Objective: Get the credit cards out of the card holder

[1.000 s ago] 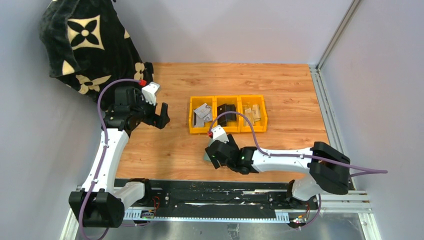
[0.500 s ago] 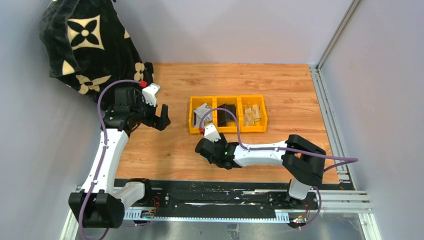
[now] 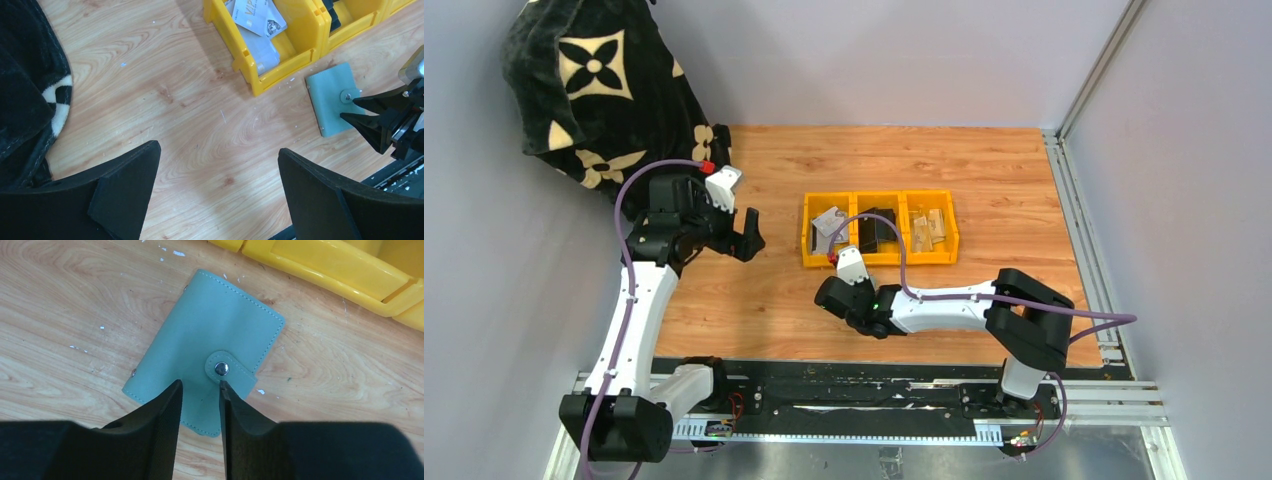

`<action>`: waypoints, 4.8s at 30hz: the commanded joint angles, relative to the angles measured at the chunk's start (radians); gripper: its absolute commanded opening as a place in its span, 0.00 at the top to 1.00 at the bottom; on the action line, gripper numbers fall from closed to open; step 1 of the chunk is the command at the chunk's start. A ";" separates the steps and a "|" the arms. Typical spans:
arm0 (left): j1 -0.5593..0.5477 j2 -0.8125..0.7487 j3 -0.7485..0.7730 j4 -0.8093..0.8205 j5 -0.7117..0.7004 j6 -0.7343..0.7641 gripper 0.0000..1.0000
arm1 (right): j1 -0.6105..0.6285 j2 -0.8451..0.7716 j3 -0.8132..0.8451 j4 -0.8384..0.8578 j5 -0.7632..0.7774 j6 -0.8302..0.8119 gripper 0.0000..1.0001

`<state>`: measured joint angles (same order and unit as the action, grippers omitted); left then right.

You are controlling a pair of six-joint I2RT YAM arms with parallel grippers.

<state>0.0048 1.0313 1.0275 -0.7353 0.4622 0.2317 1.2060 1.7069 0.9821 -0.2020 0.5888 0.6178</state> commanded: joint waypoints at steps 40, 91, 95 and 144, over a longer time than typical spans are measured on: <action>0.006 -0.020 0.045 -0.047 0.156 -0.078 0.00 | -0.040 -0.061 0.044 -0.148 0.058 0.134 0.25; 0.006 -0.024 0.088 -0.064 0.152 -0.099 0.00 | -0.129 -0.121 -0.108 0.030 -0.208 0.194 1.00; 0.006 -0.023 0.089 -0.064 0.176 -0.115 0.00 | -0.108 -0.183 -0.071 0.026 -0.213 0.145 1.00; 0.007 -0.094 0.151 -0.107 0.480 -0.254 1.00 | 0.029 -0.289 0.441 0.065 -0.080 -0.179 0.35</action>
<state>0.0093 0.9592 1.1316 -0.8391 1.0203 -0.0540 1.1938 1.4128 1.3670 -0.0654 0.3988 0.4015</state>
